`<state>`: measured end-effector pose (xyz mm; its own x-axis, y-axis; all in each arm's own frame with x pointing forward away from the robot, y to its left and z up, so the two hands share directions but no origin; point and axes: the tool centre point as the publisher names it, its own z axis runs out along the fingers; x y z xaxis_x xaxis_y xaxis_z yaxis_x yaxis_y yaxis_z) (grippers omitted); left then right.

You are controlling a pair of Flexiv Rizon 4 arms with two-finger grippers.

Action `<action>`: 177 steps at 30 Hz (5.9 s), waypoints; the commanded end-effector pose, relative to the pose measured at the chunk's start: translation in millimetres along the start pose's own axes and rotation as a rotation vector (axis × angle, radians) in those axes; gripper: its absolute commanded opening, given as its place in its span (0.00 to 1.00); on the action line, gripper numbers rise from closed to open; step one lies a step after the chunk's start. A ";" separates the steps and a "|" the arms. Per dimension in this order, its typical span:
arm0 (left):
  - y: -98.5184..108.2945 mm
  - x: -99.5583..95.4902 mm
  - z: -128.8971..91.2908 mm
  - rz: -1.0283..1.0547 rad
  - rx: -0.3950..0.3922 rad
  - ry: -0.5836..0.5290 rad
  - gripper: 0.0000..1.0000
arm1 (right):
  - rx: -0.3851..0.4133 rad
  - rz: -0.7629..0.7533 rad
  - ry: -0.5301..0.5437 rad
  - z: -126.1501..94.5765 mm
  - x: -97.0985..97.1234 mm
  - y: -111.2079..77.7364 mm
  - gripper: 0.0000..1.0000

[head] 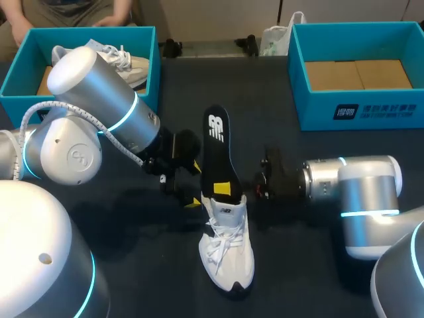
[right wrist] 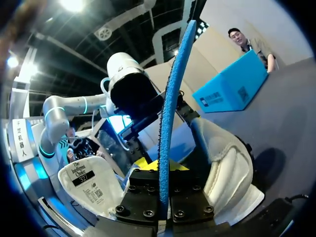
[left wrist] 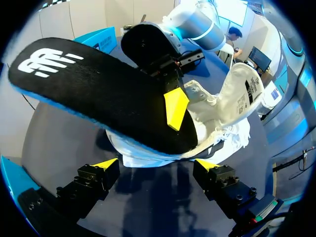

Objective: Take the shoe out of the shoebox, open the shoe tongue, remove and reinsert the insole, then place the shoe into the shoebox

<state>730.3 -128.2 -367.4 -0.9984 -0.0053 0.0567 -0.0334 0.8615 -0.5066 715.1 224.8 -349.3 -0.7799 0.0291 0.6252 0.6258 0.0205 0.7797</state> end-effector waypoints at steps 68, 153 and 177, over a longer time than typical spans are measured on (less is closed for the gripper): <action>0.1 -0.2 1.0 0.001 0.000 0.000 1.00 | 0.128 0.016 -0.028 5.2 -6.8 30.6 0.00; 0.1 -0.2 1.0 0.001 0.000 0.000 1.00 | 0.085 0.208 -0.079 10.3 8.9 -19.2 0.00; 0.1 -0.2 1.0 0.001 0.000 0.000 1.00 | 0.138 0.117 -0.098 3.5 -6.7 29.0 0.00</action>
<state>730.4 -128.2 -367.4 -0.9984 -0.0052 0.0568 -0.0333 0.8616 -0.5065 731.0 227.5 -325.9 -0.7037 0.1501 0.6945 0.7105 0.1393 0.6898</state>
